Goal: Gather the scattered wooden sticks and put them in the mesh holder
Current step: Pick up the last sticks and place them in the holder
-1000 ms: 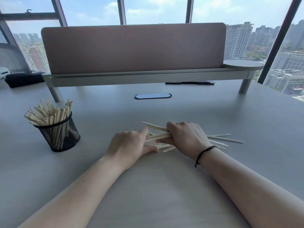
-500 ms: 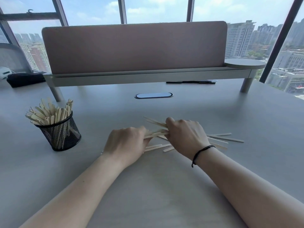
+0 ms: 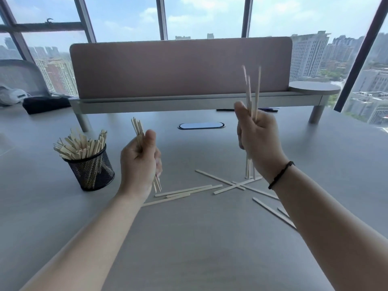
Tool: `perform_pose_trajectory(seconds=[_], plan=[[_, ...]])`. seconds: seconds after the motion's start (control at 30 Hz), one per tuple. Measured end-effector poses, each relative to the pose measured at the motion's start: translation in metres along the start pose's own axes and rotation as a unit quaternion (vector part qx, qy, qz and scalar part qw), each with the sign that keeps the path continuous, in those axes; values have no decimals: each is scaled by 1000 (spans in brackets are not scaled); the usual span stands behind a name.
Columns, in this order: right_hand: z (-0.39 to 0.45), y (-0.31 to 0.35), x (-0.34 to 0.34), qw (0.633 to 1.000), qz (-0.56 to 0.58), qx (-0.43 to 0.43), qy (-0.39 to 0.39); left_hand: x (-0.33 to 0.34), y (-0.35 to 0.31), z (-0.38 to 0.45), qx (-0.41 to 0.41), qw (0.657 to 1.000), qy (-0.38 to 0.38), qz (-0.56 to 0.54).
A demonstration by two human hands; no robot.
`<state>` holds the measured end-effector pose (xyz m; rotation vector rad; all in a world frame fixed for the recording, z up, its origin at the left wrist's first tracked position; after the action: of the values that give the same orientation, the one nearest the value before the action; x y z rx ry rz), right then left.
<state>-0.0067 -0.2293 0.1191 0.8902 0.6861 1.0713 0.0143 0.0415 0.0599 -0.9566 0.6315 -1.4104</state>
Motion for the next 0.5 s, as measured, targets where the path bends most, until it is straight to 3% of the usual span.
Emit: perform_pose_trajectory(seconds=[0.1,0.2,0.33,0.5], plan=[[-3,4,22,982,173,71,29,2,12,-3,-37,999,9,-22],[-9,-1,42,966,226,112,53,10,21,-9,-55,998,34,4],[-26,-30,59,975,175,125,56,20,29,-17,-46,994,63,71],[-47,-54,63,987,111,108,49,20,29,-19,-52,993,48,95]])
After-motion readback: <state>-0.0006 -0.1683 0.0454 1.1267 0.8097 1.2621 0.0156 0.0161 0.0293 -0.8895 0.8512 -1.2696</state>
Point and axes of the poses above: each hand's wrist, its own z-axis towards the middle knuckle, its own x-axis out of the palm, y = z × x, the point moved 10 cm from there along z, towards the middle knuckle, and after that the axes turned 3 degrees about x, right-handed, at the moved point
